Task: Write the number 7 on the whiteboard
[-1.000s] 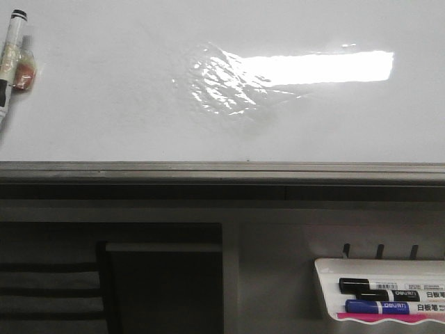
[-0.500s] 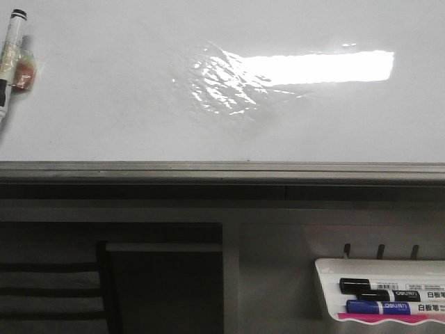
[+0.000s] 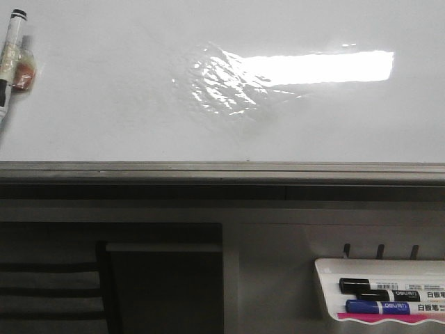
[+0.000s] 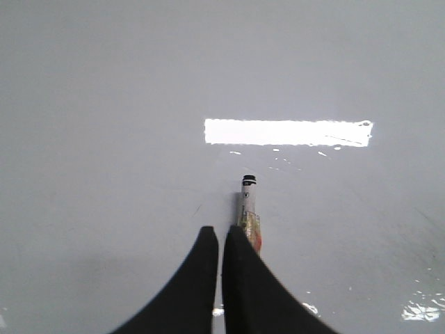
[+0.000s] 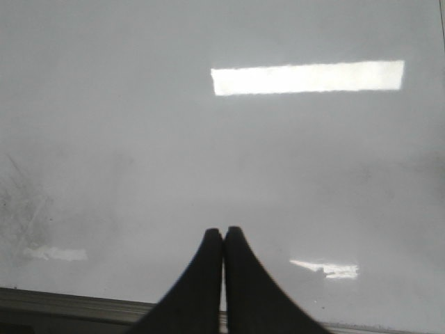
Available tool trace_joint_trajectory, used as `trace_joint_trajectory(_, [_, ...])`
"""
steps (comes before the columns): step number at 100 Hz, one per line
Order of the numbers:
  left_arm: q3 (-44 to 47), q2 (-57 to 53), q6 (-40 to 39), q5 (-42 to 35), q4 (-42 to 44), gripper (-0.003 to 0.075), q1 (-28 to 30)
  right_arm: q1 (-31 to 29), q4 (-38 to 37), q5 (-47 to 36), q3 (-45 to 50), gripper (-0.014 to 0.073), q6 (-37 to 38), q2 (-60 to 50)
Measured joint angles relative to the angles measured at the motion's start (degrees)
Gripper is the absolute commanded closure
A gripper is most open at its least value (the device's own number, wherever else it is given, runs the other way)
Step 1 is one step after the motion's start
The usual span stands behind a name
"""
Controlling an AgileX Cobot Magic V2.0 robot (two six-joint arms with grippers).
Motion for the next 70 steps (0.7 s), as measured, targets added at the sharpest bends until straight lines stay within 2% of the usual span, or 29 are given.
trace_joint_trajectory(16, [-8.9,9.5,0.0,7.5,0.0,0.0741,0.0,0.0,-1.8,4.8,-7.8,0.0665,0.0,9.7])
trace_joint_trajectory(31, [-14.5,17.5,0.0,10.8,0.0,0.0741,0.0,0.0,-2.3,9.5,-14.1,0.0665,0.0,17.4])
trace_joint_trajectory(70, [-15.7,22.3,0.0,11.0,0.0,0.0741,0.0,0.0,-2.3,11.5,-15.7,0.0665,0.0,23.3])
